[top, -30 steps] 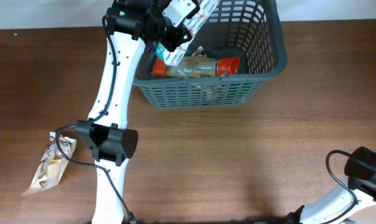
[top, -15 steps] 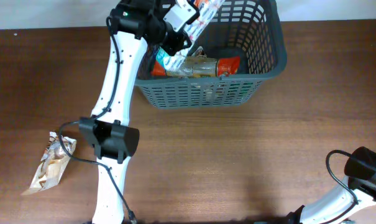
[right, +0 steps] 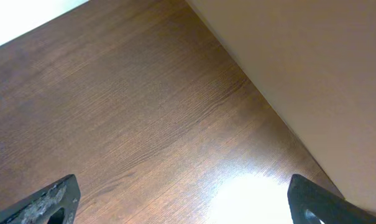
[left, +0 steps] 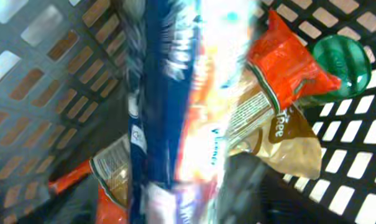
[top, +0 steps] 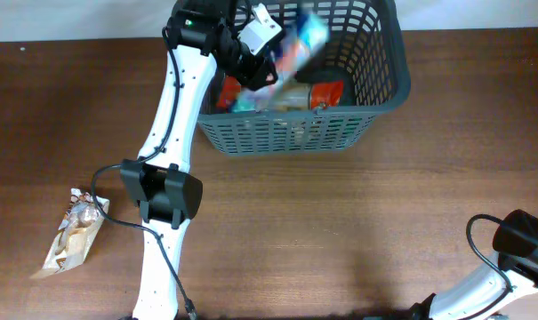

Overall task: Pack container
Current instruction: 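Lower the tissue pack into the basket and open the left gripper, then retract the left gripper leftward toward the mushroom bag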

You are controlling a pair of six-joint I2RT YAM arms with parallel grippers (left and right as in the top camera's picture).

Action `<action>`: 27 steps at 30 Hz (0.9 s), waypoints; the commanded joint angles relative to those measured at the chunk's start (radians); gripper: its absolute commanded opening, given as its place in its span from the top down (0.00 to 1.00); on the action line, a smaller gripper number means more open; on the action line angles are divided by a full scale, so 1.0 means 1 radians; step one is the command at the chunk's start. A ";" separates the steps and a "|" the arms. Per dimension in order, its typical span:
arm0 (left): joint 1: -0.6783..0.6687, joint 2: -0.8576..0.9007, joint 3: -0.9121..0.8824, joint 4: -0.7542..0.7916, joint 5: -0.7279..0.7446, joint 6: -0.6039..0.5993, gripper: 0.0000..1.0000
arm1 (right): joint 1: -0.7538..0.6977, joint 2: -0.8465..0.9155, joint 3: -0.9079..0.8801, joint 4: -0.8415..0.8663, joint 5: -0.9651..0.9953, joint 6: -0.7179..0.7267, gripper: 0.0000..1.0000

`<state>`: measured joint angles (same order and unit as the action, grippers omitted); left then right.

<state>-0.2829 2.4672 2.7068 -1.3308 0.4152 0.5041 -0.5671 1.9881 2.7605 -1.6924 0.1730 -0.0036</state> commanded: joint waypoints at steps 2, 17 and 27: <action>0.004 -0.012 0.008 0.002 0.014 0.009 0.26 | -0.003 0.003 -0.002 -0.006 -0.005 0.005 0.01; 0.124 -0.388 0.178 -0.149 -0.047 0.005 0.01 | -0.003 0.003 -0.002 -0.006 -0.005 0.005 0.01; 0.362 -0.563 0.174 -0.357 -0.095 -0.127 0.01 | -0.003 0.003 -0.002 -0.006 -0.005 0.005 0.01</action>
<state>-0.0032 1.9087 2.8944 -1.6825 0.3576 0.4881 -0.5671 1.9881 2.7605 -1.6924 0.1730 -0.0032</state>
